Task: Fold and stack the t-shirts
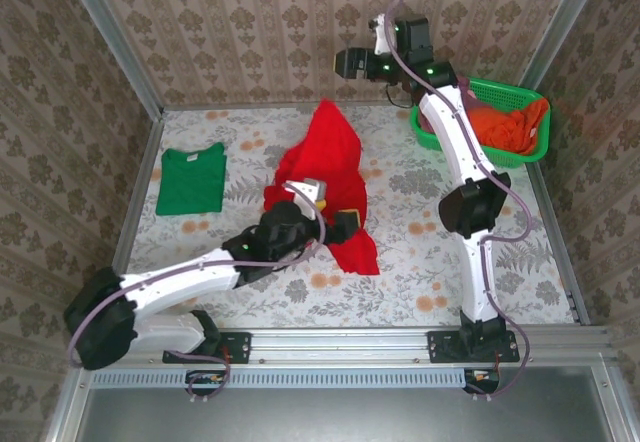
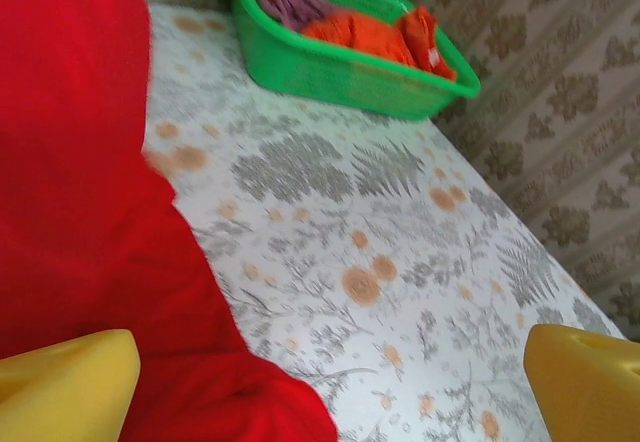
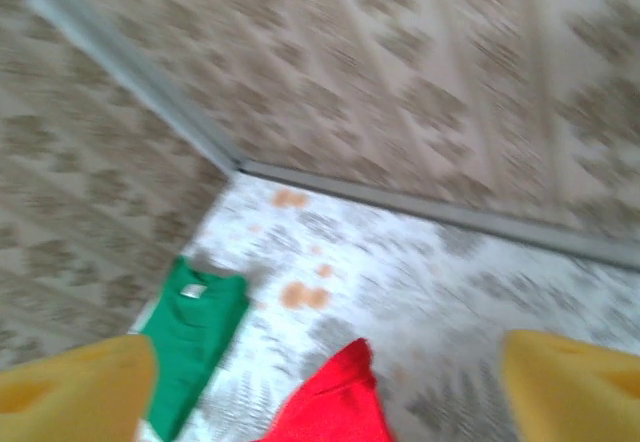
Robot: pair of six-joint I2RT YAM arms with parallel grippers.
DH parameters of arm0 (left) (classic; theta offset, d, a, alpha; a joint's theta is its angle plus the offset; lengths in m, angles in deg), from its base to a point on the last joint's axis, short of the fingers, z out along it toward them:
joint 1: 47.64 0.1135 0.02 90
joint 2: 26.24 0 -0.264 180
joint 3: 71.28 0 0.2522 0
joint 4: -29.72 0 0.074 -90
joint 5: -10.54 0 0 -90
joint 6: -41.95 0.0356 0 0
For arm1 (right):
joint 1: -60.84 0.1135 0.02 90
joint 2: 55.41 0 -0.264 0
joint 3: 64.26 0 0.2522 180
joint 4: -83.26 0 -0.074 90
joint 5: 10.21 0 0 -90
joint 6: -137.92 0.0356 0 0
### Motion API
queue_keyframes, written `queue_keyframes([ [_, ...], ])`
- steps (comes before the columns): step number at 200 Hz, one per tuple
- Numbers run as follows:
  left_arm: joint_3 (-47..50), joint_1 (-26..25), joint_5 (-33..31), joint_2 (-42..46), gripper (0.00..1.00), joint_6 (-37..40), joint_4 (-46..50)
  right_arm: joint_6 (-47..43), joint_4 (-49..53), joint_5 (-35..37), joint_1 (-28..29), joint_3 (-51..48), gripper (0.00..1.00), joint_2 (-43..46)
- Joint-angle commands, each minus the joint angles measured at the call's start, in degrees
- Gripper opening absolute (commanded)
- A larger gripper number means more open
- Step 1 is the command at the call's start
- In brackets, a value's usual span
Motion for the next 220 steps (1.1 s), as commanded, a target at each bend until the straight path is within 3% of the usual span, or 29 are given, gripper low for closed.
queue_keyframes([
  [1, 2.5, 5.7, -2.7, 7.0, 1.00, 2.1, 8.5, -1.4, 2.3, 4.0, -0.4, -7.0, 1.00, 3.2],
  [45, 6.3, 26.3, 3.0, 13.8, 0.99, 1.1, 20.1, -2.1, -16.4, 7.6, 2.8, -47.1, 1.00, 22.6],
  [67, 7.7, 34.2, 6.0, 11.5, 0.90, -1.2, 19.5, -0.7, -23.4, 8.8, 5.3, -65.7, 1.00, 31.7],
  [93, 7.5, 38.8, 11.4, 4.7, 0.75, -4.0, 17.3, 1.4, -26.7, 10.8, 9.4, -82.5, 1.00, 40.6],
  [115, 5.7, 38.0, 13.2, -0.3, 0.67, -6.8, 16.4, 6.4, -27.9, 13.6, 14.1, -93.9, 1.00, 46.7],
  [139, 5.7, 33.5, 10.4, -3.2, 0.65, -10.0, 16.0, 12.6, -28.8, 16.8, 20.4, -103.0, 1.00, 51.6],
  [159, 6.8, 29.1, 7.7, -5.3, 0.63, -13.0, 14.4, 16.5, -28.6, 20.3, 24.7, -107.2, 1.00, 53.9],
  [181, 8.1, 25.3, 6.3, -8.5, 0.58, -16.4, 10.5, 18.0, -27.1, 23.9, 25.6, -109.5, 0.98, 53.7],
  [199, 8.2, 23.6, 6.4, -11.5, 0.52, -18.3, 7.6, 18.7, -25.1, 26.2, 25.5, -109.8, 0.83, 52.9],
  [220, 7.5, 21.8, 7.3, -14.8, 0.39, -19.8, 5.0, 18.9, -25.0, 25.7, 25.5, -109.4, 0.53, 53.5],
])
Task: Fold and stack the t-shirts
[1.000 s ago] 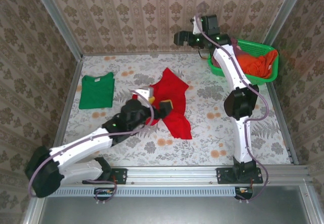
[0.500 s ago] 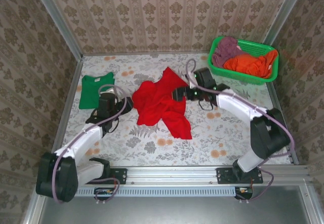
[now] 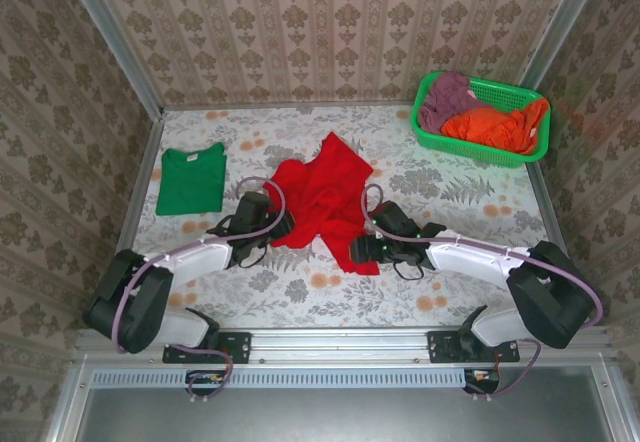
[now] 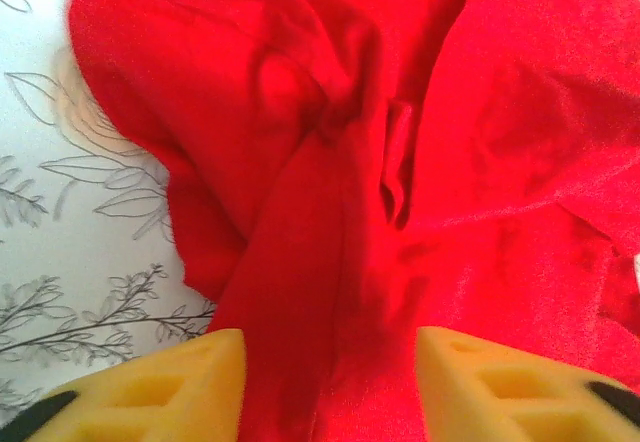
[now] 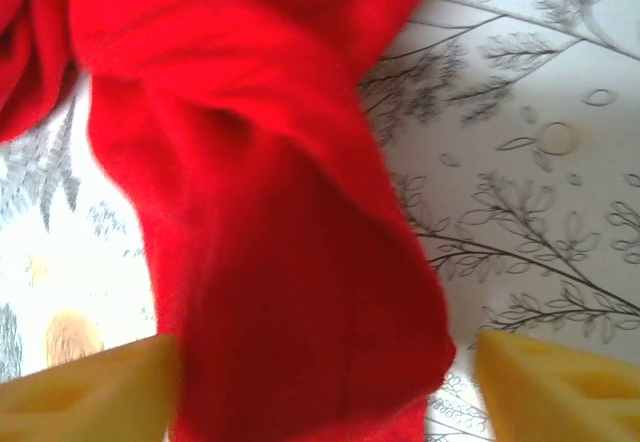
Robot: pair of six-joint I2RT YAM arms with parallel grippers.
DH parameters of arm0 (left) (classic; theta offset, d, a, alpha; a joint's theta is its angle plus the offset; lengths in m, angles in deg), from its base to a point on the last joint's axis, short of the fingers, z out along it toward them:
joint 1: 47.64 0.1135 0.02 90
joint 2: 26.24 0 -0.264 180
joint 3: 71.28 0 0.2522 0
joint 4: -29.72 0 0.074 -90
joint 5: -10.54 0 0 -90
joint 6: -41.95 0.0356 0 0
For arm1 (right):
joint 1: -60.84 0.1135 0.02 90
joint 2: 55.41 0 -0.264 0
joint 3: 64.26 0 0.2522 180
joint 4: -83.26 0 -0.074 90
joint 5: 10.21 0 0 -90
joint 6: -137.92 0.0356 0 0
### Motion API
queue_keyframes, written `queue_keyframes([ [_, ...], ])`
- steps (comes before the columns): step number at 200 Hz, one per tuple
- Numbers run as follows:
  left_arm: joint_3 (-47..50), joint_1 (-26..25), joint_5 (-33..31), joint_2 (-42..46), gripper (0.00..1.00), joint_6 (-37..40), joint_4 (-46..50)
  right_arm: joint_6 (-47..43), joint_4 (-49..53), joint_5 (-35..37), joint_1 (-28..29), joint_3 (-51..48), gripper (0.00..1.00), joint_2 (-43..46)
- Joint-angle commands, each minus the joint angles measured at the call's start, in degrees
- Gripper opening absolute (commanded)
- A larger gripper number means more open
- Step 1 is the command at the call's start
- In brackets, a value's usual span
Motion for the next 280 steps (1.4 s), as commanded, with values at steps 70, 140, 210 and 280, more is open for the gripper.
queue_keyframes([
  [70, -2.3, -3.3, -7.2, 4.2, 0.00, -0.2, 0.2, -3.5, 4.3, 8.1, -3.2, 5.8, 0.00, 9.6],
  [140, -10.4, 0.8, -12.4, 17.0, 0.14, 11.6, 13.7, -13.7, 8.1, 5.2, -17.2, 18.7, 0.00, 15.2],
  [210, -0.1, -17.6, -16.6, 13.0, 0.73, 27.4, 2.8, -11.1, 5.6, 4.5, -24.1, 15.2, 0.00, 10.6],
  [280, -4.7, -27.0, -26.7, -7.0, 0.66, 42.8, 0.0, -9.8, 3.4, 0.9, -26.8, 13.9, 0.00, 9.5],
])
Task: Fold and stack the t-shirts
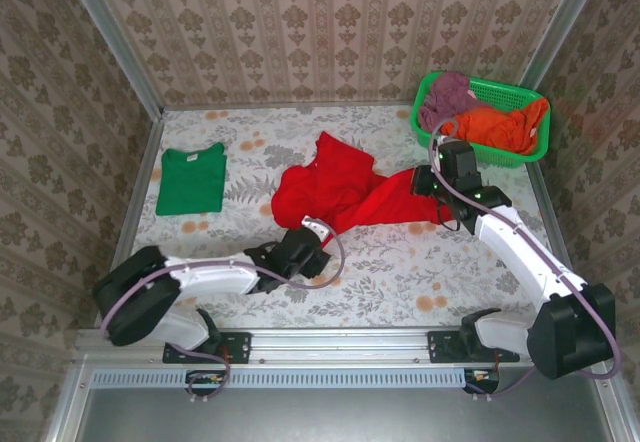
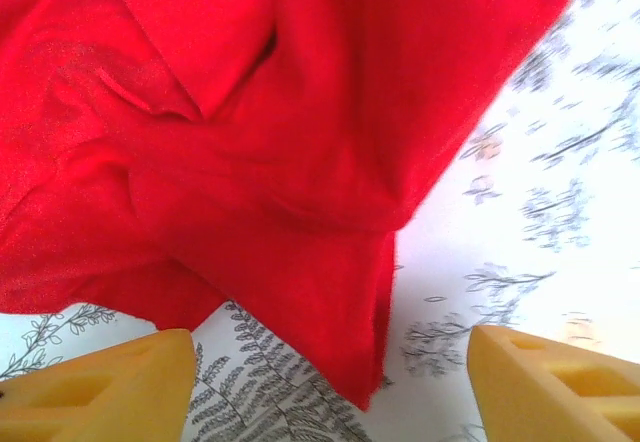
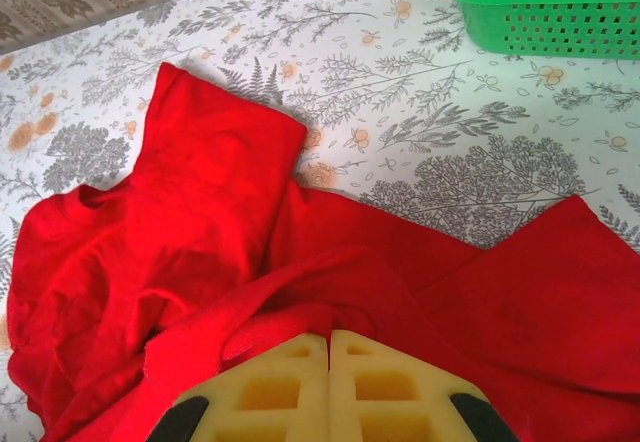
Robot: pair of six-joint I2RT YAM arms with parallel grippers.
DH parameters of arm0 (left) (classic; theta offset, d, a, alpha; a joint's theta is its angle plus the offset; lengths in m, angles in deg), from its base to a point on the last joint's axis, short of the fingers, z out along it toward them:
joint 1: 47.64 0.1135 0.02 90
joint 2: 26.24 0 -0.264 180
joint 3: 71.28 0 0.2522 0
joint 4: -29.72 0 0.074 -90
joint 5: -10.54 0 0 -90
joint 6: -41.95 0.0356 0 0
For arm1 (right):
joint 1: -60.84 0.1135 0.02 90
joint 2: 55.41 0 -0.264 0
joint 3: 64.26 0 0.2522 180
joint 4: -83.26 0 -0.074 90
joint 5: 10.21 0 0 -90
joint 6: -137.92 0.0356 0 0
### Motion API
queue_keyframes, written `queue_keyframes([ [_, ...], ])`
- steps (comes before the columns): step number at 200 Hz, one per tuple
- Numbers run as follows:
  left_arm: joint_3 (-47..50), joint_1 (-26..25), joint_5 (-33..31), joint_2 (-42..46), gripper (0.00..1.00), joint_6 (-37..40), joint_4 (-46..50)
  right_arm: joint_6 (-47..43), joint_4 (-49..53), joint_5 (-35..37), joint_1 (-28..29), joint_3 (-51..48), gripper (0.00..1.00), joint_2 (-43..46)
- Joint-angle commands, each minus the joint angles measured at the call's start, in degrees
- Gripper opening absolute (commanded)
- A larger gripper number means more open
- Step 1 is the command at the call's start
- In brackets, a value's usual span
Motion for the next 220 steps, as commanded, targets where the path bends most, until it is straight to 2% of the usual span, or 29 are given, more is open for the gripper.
queue_keyframes([
  [1, -3.6, -0.1, -5.0, -4.5, 0.66, 5.6, -1.7, 1.3, -1.5, -1.9, -0.6, -0.8, 0.00, -0.4],
  [23, -6.6, -0.2, -7.5, -9.5, 0.50, 3.3, 1.0, 1.3, -1.4, -2.0, -1.5, -1.4, 0.00, 0.5],
  [51, -8.1, -0.2, -13.1, -9.9, 0.00, 2.6, 3.4, 0.9, -0.7, -3.0, -2.8, -0.8, 0.00, 2.6],
  [88, -12.8, 3.5, -14.9, 0.5, 0.00, 9.9, 6.3, -2.8, 2.4, -3.3, -3.5, 6.6, 0.00, 5.0],
  [115, -19.9, 9.1, -12.5, 9.2, 0.00, 17.5, 9.2, -5.1, 3.2, -3.7, -3.5, 13.9, 0.00, 8.0],
  [138, -26.4, 11.7, -10.6, 15.1, 0.00, 26.3, 10.2, -6.1, 3.1, -5.4, -3.5, 19.7, 0.00, 11.1],
  [174, -36.8, 13.1, -6.1, 20.4, 0.00, 35.5, 16.2, -7.3, 3.8, -10.2, -3.4, 28.0, 0.00, 15.1],
  [220, -48.7, 15.0, -0.1, 21.8, 0.00, 39.1, 25.2, -10.0, 9.2, -14.1, -3.4, 40.7, 0.00, 13.7],
])
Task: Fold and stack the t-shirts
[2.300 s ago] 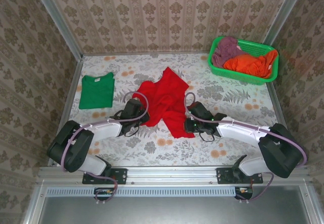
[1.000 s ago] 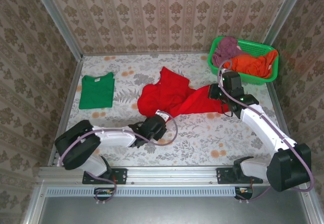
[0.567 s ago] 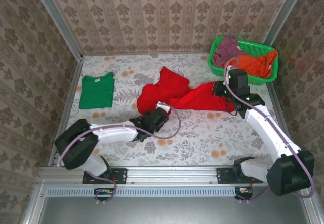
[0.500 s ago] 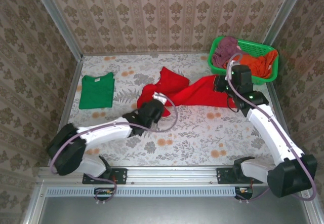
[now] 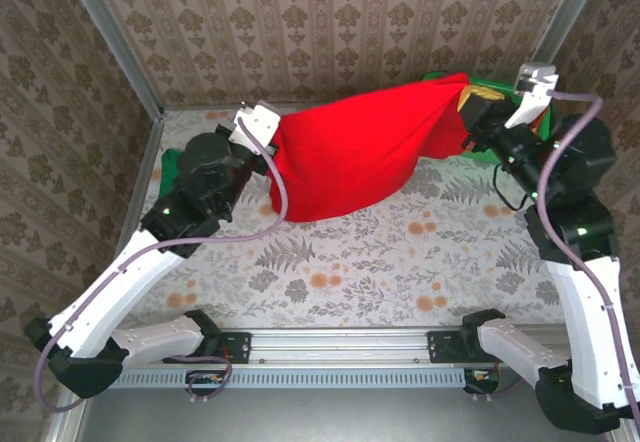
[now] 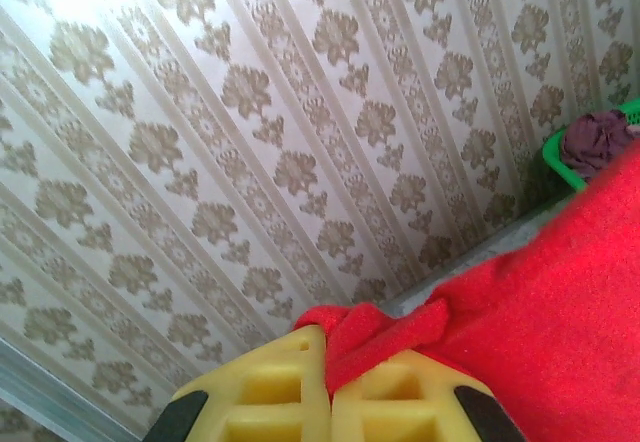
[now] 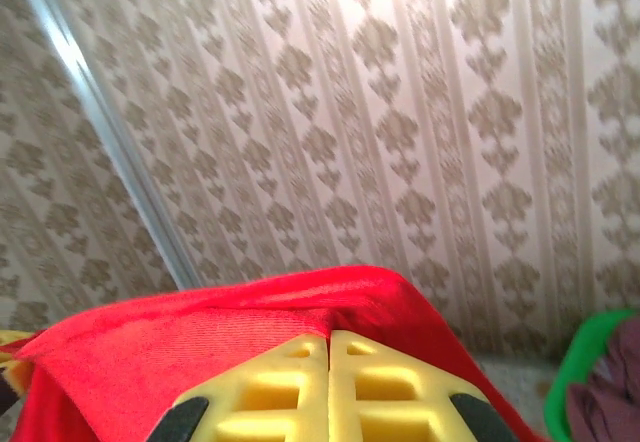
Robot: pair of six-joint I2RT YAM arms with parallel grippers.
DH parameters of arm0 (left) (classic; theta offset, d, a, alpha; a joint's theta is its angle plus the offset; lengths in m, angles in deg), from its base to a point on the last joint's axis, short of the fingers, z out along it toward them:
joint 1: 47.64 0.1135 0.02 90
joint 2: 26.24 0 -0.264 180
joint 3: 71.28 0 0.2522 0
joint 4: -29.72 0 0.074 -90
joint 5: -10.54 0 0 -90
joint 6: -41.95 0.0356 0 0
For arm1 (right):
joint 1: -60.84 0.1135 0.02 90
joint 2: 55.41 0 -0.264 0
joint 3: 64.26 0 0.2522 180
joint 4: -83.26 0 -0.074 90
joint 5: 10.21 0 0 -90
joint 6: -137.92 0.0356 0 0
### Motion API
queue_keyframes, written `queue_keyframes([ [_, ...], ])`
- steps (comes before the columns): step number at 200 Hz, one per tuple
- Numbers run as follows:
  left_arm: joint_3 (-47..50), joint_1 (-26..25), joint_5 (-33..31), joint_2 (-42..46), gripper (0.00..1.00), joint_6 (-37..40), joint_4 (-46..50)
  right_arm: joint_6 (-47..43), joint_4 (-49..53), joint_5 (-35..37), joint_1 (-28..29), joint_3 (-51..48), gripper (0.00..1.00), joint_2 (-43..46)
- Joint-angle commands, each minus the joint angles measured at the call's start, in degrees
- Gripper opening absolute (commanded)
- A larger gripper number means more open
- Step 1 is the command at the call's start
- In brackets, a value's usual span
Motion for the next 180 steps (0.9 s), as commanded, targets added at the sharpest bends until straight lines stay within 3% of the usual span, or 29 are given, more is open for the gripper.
queue_keyframes([
  [1, -5.0, 1.5, 4.5, 0.5, 0.00, 4.8, 6.9, -2.8, 3.5, -3.1, -0.2, 5.3, 0.00, -1.1],
  [58, -11.3, 13.9, 16.1, -6.0, 0.00, 1.2, 7.4, -6.2, 2.5, -0.3, -0.2, 7.5, 0.00, -10.2],
  [94, -19.3, 21.8, 22.6, -13.6, 0.00, -0.1, 7.3, -7.7, 2.5, -0.9, -0.3, 17.8, 0.00, -22.2],
  [156, -42.6, 28.4, 26.6, -23.7, 0.00, 2.7, 13.5, -6.3, 6.4, -4.8, -0.4, 43.2, 0.00, -37.2],
  [180, -46.5, 28.4, 26.7, -23.5, 0.00, 3.7, 14.9, -7.2, 7.5, -4.0, -0.4, 44.5, 0.00, -36.6],
])
